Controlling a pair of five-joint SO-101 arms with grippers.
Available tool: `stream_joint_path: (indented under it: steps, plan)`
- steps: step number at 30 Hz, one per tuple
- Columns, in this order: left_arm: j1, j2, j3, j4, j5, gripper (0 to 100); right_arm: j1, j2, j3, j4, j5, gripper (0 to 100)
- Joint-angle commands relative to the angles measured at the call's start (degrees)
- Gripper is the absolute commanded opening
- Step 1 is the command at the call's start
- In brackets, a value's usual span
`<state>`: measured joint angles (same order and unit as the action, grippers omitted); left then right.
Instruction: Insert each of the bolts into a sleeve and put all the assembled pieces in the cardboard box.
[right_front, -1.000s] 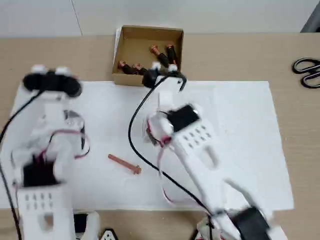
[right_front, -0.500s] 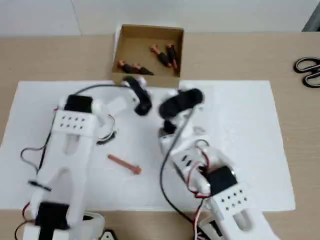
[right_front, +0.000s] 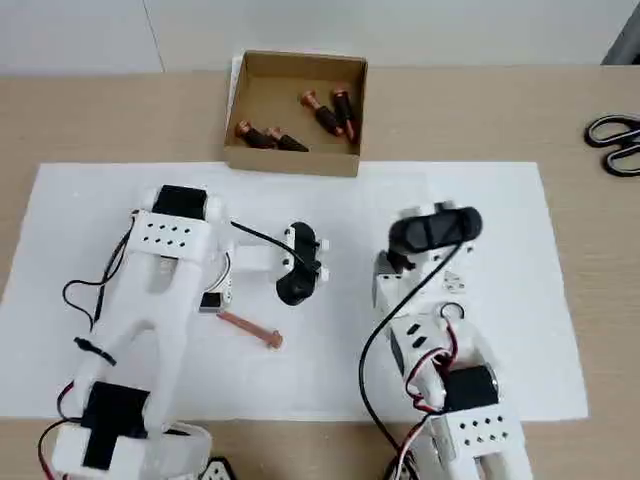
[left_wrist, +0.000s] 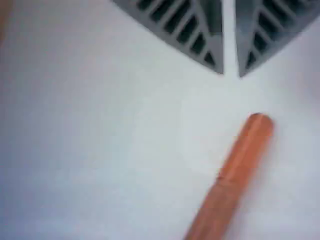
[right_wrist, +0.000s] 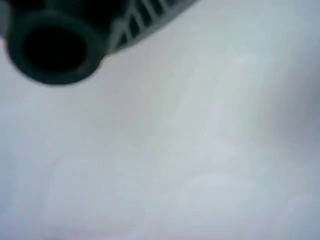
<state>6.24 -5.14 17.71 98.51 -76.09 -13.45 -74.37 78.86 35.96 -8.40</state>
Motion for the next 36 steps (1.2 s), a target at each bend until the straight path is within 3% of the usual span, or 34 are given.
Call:
stream_joint_path:
  steps: [1, 11, 17, 23, 36]
  plan:
    - [2.37, -0.26, -1.89, 1.93, -10.55, 1, 2.68, -3.91, 1.05, -1.36, 0.53, 0.7]
    - [4.92, -0.09, -1.89, 1.85, -6.51, 1, 9.63, -11.47, 3.60, -1.10, 0.44, 0.6]
    - [6.07, 0.00, -0.13, 1.85, -4.92, 9, 9.63, -13.49, 5.71, -1.01, 0.35, 0.6]
    - [8.79, 0.44, 0.92, 1.85, -5.27, 9, 9.80, -15.34, 7.65, -1.01, 0.35, 0.6]
    - [11.78, 18.99, -4.53, -0.62, -5.10, 5, 9.89, -17.27, 7.82, -0.92, 0.35, 0.4]
